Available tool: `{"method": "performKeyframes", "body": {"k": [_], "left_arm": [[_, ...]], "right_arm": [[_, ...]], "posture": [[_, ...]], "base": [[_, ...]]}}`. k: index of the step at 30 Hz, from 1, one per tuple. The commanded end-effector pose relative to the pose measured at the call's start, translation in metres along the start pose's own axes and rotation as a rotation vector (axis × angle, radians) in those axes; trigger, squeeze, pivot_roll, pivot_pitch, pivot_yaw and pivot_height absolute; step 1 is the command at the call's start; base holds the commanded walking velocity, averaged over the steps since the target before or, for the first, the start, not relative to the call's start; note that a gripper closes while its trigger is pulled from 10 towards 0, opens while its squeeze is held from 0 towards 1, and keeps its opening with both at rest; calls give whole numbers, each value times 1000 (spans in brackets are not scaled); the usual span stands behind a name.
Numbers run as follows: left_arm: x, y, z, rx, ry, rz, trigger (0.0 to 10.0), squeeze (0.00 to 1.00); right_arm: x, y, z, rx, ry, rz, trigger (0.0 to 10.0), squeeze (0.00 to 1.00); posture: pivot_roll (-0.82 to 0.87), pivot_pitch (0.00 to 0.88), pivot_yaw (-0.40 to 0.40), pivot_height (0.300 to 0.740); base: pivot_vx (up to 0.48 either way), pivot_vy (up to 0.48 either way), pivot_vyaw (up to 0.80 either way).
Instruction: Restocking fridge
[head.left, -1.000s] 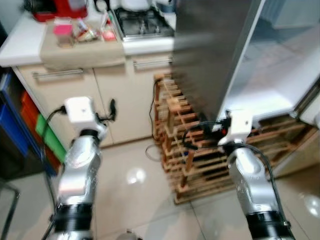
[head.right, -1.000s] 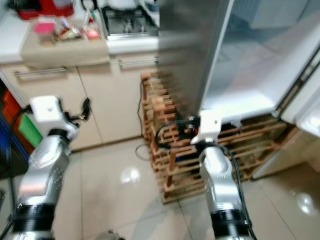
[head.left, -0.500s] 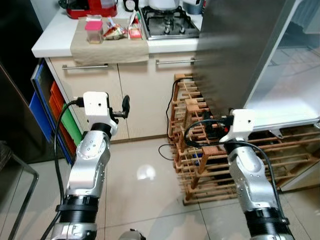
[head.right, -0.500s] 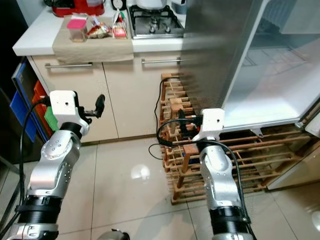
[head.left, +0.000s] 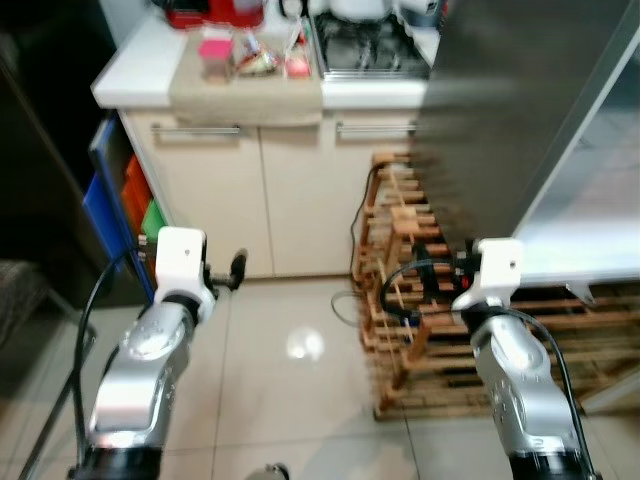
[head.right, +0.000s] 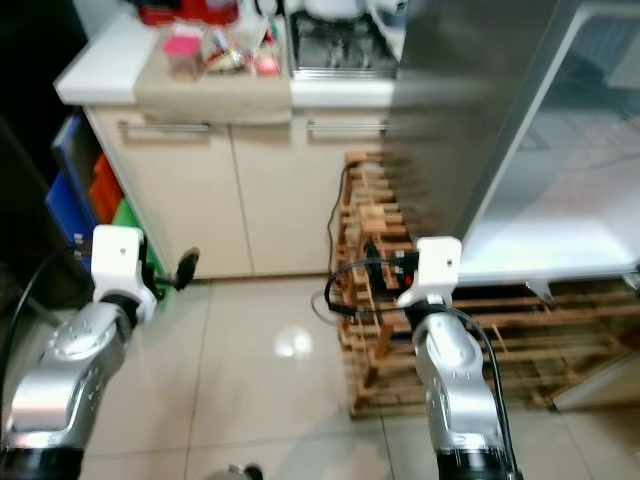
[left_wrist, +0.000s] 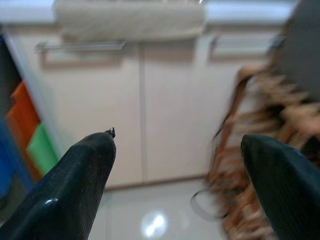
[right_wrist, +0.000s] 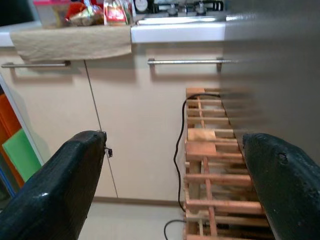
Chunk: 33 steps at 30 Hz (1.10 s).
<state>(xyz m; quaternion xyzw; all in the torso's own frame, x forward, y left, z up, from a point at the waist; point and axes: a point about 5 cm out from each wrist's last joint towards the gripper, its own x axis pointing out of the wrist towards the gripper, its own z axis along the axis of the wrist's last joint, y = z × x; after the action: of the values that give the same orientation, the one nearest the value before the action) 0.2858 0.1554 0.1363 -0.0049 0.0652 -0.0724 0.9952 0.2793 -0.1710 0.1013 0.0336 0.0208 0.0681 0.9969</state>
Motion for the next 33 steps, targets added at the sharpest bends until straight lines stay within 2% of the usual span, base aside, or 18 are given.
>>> {"method": "performKeyframes", "body": {"k": [1,10,14,17,21,22,27,33], "left_arm": [[-1,8,-1,12,8,36,10000,0],[-2,8,6,63,-15,52,10000,0],[5,11,15,68,-72,55,10000,0],[13,15,37,67,-199,45,10000,0],[16,13,46,59,-249,27,10000,0],[17,8,52,81,-282,-12,10000,0],[21,7,53,75,-288,-17,10000,0],[23,9,55,74,-297,-11,10000,0]], "right_arm": [[5,4,5,-3,-19,21,10000,78],[-4,0,2,7,9,-4,10000,90],[2,-2,4,-9,4,-41,10000,31],[6,0,16,-49,-65,-40,10000,31],[9,4,22,-65,-99,-36,10000,39],[13,8,26,-67,-110,-33,10000,43],[17,11,24,-46,-108,-32,10000,51],[19,17,26,-49,-128,-10,10000,43]], "posture": [[14,0,-31,740],[10,0,-27,740],[4,0,-25,740],[-3,0,-20,740],[-5,0,-17,740],[-4,0,-10,740],[-1,0,-2,740],[4,0,-1,740]], "base": [[0,0,519],[0,0,517],[0,0,325],[312,100,0],[404,141,0],[428,0,0],[444,0,-628],[446,0,0]]}}
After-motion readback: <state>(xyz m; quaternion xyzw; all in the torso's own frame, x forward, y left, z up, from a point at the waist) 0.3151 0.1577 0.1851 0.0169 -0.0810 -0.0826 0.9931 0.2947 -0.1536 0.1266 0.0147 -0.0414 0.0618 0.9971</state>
